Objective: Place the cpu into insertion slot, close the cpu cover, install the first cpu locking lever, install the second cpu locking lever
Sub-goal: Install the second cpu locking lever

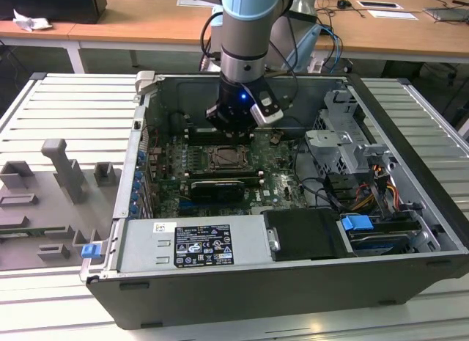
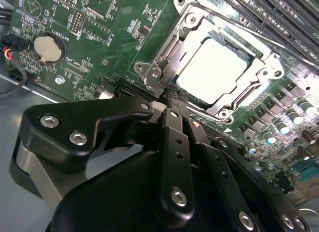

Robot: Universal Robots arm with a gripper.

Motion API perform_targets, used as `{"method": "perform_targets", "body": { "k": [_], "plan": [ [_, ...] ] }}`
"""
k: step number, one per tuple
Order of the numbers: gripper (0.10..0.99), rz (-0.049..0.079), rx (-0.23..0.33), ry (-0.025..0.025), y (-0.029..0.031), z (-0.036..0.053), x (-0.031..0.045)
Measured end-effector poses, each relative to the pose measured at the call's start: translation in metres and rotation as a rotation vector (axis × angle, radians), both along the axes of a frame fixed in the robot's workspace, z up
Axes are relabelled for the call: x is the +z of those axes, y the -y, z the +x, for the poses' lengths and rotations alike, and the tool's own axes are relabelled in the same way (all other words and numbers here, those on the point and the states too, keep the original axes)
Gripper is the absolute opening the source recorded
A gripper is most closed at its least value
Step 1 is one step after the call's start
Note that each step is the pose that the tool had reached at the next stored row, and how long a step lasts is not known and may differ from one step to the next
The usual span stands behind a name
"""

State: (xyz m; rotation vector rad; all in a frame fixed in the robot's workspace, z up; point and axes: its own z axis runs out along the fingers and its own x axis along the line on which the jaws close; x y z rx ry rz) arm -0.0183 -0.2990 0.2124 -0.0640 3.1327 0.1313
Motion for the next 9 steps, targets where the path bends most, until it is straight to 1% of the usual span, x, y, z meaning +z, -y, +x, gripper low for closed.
{"method": "perform_targets", "body": {
  "k": [2, 5, 6, 7, 9],
  "plan": [
    [0.106, 0.0, 0.0, -0.0002, 0.0008, -0.0001, 0.0013],
    [0.106, 0.0, 0.0, -0.0016, 0.0011, 0.0, 0.0073],
    [0.106, 0.0, 0.0, -0.0019, 0.0012, 0.0, 0.0113],
    [0.106, 0.0, 0.0, -0.002, 0.0017, 0.0, 0.013],
    [0.106, 0.0, 0.0, -0.0019, 0.0048, 0.0, 0.013]
  ]
}}
